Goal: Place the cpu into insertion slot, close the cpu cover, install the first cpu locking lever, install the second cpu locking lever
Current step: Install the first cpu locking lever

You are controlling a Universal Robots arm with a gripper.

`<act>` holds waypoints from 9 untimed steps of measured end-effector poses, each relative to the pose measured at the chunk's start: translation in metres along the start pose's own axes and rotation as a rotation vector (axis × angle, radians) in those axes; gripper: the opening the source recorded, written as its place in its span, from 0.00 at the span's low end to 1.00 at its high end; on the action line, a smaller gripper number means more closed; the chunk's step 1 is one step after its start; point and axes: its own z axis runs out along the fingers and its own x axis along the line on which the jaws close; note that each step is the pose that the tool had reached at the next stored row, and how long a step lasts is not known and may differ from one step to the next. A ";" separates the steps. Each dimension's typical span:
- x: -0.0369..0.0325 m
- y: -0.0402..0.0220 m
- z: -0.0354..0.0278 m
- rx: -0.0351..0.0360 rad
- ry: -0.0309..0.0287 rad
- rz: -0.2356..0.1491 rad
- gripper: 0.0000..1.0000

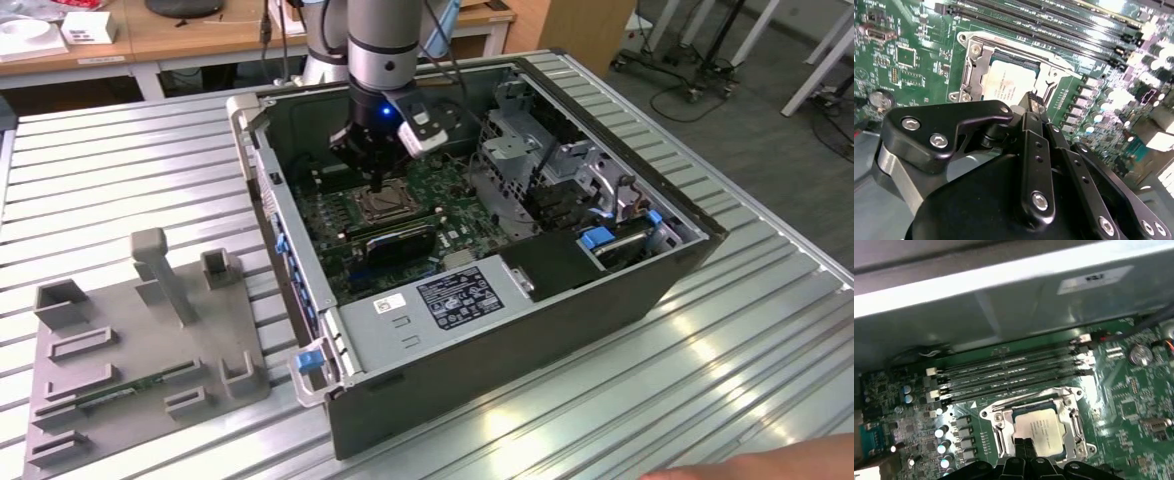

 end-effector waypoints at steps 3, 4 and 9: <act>0.0000 0.0000 0.0001 -0.0001 0.0003 -0.005 0.11; 0.0000 0.0000 0.0001 -0.0001 0.0003 -0.005 0.11; -0.0001 -0.0001 0.0013 -0.0010 -0.0022 -0.065 0.11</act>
